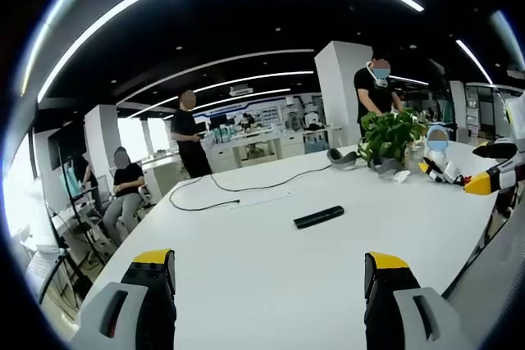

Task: Press the specified remote control buttons in sequence, fully releasing each button before pressing the next.

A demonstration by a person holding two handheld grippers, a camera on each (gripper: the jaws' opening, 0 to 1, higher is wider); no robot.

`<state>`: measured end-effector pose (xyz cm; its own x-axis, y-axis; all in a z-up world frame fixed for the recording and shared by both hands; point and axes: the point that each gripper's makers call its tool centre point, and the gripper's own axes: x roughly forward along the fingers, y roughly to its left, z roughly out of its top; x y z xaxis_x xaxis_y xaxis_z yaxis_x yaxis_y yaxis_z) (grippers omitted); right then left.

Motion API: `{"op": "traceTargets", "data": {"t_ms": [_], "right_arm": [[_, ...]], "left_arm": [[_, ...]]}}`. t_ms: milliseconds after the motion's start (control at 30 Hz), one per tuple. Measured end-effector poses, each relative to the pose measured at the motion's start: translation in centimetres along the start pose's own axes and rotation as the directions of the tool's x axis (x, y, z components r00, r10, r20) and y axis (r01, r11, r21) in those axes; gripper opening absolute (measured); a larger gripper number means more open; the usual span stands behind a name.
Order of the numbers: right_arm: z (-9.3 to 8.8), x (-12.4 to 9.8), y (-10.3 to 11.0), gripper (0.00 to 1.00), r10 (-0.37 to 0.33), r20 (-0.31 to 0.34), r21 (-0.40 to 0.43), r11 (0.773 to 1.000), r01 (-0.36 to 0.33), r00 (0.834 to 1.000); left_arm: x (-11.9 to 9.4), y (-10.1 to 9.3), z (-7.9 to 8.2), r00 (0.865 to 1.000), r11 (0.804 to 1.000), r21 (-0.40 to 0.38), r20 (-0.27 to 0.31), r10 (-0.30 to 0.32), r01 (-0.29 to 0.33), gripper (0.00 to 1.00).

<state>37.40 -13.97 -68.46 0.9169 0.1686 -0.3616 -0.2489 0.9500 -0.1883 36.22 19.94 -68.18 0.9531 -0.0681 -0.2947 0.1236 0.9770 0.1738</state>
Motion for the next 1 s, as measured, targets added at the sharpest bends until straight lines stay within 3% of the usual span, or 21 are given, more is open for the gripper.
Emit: {"op": "traceTargets", "data": {"t_ms": [1000], "right_arm": [[-0.08,-0.05,-0.36,0.92,-0.009,-0.001,0.014,1.000,0.009,1.000]], "left_arm": [[0.25,-0.05,-0.68,0.999,1.000,0.006,-0.043,-0.004,0.004,1.00]]}}
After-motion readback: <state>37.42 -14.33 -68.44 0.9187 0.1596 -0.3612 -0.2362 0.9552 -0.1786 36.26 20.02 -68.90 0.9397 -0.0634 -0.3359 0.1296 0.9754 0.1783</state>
